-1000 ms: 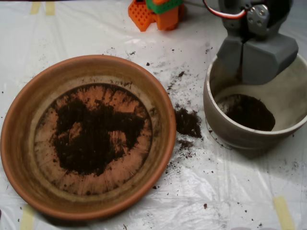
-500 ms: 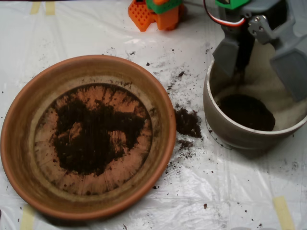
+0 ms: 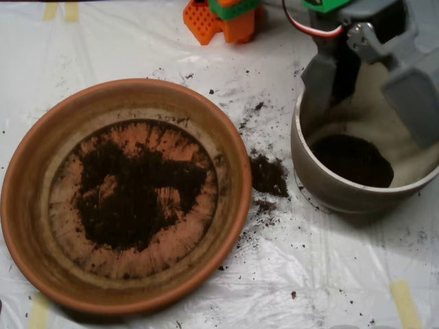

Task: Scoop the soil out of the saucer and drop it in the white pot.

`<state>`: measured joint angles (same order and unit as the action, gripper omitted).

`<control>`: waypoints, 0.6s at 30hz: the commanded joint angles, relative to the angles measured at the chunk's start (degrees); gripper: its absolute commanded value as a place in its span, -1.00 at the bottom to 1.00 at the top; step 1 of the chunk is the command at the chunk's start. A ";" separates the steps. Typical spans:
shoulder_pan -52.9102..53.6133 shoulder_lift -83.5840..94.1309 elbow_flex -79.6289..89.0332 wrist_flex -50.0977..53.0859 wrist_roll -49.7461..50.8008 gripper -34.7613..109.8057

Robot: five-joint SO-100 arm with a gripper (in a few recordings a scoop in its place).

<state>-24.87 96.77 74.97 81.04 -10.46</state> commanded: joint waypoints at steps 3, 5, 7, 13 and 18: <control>1.05 2.29 -10.20 1.85 2.11 0.11; 2.46 3.08 -11.25 1.58 3.34 0.13; 4.48 4.13 -12.57 1.41 5.10 0.13; 17.49 7.29 -12.04 0.35 12.04 0.15; 29.79 15.91 3.69 -6.86 14.15 0.16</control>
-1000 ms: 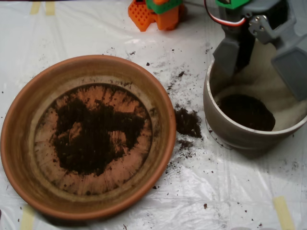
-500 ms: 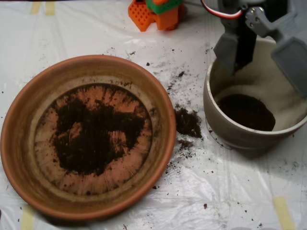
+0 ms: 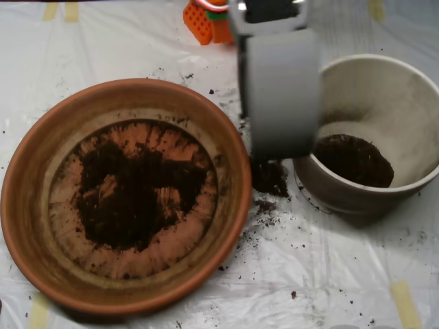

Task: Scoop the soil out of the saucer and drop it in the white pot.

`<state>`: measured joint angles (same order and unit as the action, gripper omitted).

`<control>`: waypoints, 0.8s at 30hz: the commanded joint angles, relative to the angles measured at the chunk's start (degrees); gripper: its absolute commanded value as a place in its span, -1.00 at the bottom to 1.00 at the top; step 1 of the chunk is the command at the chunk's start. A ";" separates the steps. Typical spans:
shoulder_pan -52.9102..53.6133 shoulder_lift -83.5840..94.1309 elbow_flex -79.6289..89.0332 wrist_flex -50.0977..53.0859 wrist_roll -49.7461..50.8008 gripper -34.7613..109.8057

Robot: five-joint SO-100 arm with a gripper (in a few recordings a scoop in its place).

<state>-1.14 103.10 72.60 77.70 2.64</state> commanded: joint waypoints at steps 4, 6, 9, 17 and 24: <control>13.36 15.91 21.53 -8.88 1.05 0.14; 16.44 17.49 28.56 -11.43 0.00 0.14; 20.74 18.11 37.97 -16.26 -2.02 0.14; 30.23 4.57 44.47 -23.38 -6.24 0.15; 33.93 -8.53 40.43 -24.70 -9.58 0.18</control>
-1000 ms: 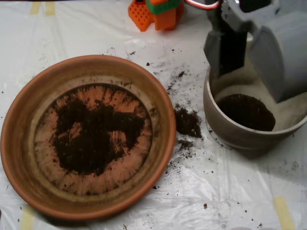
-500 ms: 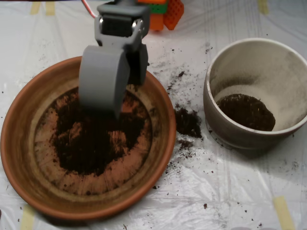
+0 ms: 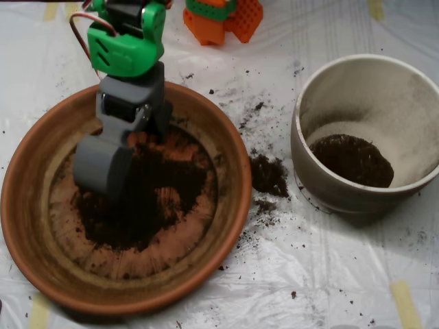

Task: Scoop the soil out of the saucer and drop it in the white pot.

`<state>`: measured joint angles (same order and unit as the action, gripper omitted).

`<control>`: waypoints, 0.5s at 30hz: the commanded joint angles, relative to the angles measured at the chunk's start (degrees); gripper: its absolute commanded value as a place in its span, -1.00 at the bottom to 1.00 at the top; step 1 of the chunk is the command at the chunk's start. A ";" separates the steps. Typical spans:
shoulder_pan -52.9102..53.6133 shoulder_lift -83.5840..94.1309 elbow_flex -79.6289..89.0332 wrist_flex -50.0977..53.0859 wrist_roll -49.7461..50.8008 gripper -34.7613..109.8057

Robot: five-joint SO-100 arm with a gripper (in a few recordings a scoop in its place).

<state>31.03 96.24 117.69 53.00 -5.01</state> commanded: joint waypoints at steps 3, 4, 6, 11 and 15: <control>1.76 -8.00 -10.02 2.99 -2.55 0.21; 1.67 -9.93 -11.95 4.04 -2.64 0.22; 1.05 -12.48 -14.85 5.01 -2.81 0.22; -0.97 -18.11 -23.12 7.65 -3.78 0.23; -2.81 -25.49 -32.96 12.30 -5.54 0.22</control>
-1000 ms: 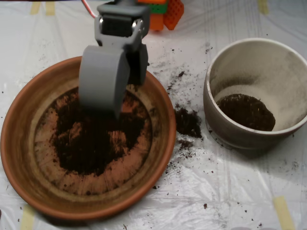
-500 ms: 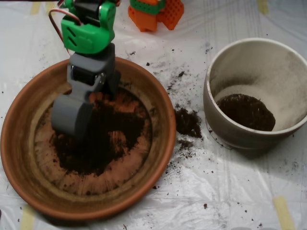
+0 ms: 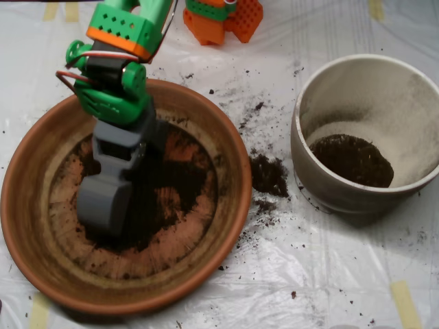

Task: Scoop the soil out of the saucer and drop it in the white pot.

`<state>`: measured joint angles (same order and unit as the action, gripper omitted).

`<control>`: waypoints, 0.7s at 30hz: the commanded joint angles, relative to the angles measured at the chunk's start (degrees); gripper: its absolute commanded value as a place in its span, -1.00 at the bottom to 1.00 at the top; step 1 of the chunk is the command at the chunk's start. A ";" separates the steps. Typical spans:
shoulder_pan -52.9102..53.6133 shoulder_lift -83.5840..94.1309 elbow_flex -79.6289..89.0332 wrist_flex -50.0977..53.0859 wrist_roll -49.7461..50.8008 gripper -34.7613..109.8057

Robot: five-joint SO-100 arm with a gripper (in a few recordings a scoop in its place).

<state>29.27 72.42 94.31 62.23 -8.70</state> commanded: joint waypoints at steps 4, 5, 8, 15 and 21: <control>-2.55 -11.78 -23.64 12.92 -4.13 0.20; -2.81 -13.45 -25.84 14.59 -4.57 0.18; -2.81 -15.47 -28.12 16.00 -5.01 0.04; -0.53 -14.15 -25.31 10.20 -5.54 -0.34; -0.62 -1.93 -8.79 -4.92 -5.89 -0.41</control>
<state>27.33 62.84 78.66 61.52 -13.71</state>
